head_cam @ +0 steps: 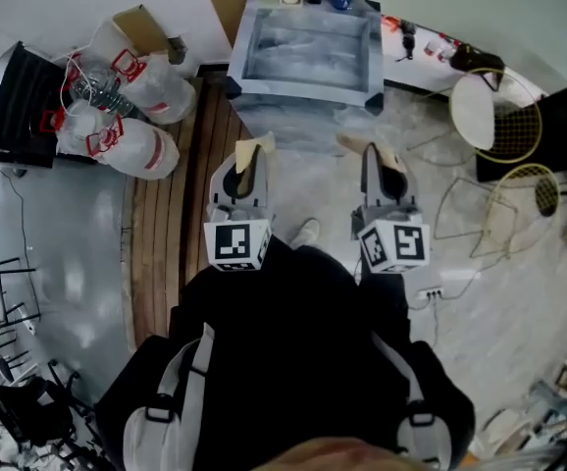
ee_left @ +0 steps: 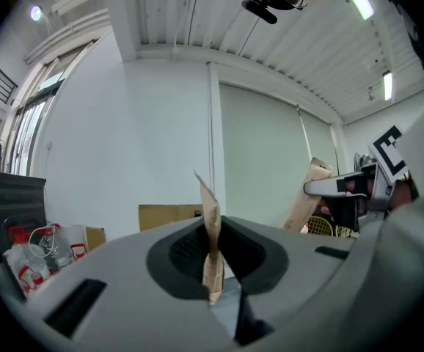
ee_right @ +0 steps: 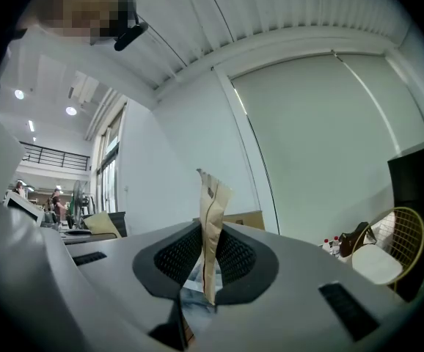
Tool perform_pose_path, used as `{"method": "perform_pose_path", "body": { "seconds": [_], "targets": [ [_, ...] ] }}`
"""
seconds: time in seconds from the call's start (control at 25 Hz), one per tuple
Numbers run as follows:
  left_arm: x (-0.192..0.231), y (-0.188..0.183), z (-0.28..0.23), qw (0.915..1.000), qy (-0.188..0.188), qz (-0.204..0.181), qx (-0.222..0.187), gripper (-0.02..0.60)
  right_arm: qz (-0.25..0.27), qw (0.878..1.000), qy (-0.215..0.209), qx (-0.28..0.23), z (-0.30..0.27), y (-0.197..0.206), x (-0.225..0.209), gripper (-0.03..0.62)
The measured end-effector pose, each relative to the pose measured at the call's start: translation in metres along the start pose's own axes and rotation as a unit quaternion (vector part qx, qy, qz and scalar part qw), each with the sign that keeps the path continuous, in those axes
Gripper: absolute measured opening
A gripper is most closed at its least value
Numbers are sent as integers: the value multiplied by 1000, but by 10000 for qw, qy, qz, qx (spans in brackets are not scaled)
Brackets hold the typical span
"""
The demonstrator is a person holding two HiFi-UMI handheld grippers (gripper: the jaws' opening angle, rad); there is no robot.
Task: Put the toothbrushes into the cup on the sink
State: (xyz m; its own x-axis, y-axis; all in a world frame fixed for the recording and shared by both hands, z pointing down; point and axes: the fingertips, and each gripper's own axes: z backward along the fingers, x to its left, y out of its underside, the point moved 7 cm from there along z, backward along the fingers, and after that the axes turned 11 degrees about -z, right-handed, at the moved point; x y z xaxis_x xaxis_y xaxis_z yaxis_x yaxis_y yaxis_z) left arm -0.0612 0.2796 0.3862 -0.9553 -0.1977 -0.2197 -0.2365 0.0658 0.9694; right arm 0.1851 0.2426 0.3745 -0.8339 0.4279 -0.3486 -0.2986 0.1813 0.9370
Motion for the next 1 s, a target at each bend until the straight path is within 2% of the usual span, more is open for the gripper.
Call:
{"method": "perform_pose_path", "body": {
  "seconds": [0.12,0.28,0.44,0.6,1.0],
  "targets": [
    [-3,-2,-17,9999,-59,119,108,31,-131,9999,2,37,-15,-2,-17,49],
    [1,4,-47,9995,-5,-154,268,31,-217,9997,-1,103,-41,-2,-36,49],
    [9,6,-83,9994,27,-154,310,31,-215,9997,-2,148,-72,-4,-47,49],
    [25,7,-136,9996,45,4,267,31,-127,9998,46,159,-119,-10,-63,49],
    [93,3,-281,9994,306,-4,181,31,-62,9993,234,300,-257,-34,-87,49]
  ]
}}
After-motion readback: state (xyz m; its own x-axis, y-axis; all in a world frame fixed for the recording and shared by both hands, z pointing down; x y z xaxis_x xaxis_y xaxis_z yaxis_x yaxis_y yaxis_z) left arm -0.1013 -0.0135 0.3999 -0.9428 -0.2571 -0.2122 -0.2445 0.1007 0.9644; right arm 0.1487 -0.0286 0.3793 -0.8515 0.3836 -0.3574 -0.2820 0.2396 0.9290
